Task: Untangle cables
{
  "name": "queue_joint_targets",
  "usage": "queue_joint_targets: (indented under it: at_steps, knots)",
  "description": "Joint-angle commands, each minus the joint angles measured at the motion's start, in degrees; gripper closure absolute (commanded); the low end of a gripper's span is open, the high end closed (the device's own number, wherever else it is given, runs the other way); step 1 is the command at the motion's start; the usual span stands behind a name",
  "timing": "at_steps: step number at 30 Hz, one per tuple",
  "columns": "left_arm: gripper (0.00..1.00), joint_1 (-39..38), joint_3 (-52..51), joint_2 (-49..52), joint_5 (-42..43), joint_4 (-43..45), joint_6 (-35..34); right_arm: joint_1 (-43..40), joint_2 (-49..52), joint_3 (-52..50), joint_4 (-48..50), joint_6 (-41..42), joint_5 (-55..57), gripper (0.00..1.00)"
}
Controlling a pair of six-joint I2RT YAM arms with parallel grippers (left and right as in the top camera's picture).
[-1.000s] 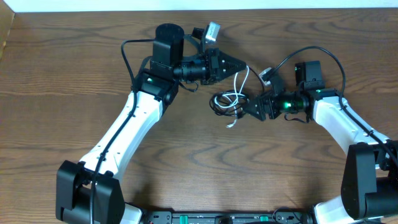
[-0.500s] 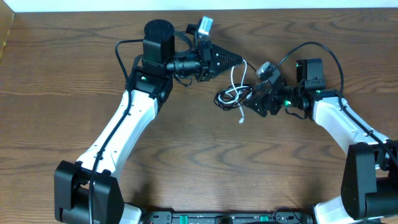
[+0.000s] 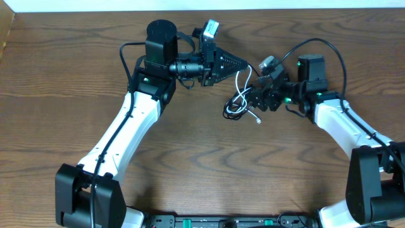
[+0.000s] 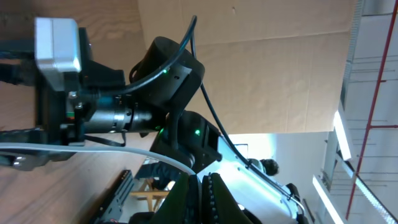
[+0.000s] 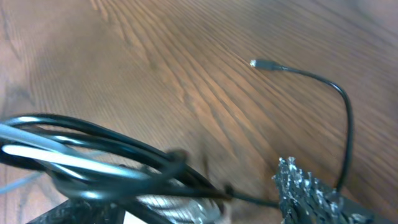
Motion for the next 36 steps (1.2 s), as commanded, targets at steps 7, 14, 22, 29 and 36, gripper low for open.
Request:
queue_joint_targets:
  at_steps: [7, 14, 22, 29, 36]
  knots:
    - [0.92, 0.11, 0.85, -1.51, 6.27, 7.02, -7.67, 3.76, -0.24, -0.2, 3.87, 3.45, 3.87, 0.45]
    - [0.93, 0.11, 0.87, -1.51, 7.15, 12.5, -12.04, 3.76, -0.24, -0.2, 6.43, 8.41, 4.15, 0.99]
    - [0.92, 2.78, 0.85, -1.51, 6.03, 12.46, -7.61, 2.6, -0.24, -0.2, -2.05, 28.74, 23.06, 0.99]
    - [0.92, 9.64, 0.85, -1.51, 0.63, 12.41, -0.85, 0.9, -0.24, -1.57, -11.54, 33.2, 26.88, 0.99]
    - [0.92, 16.81, 0.85, -1.51, -5.22, 11.17, 4.63, -0.98, -0.24, -6.97, -12.81, 37.22, 27.71, 0.99]
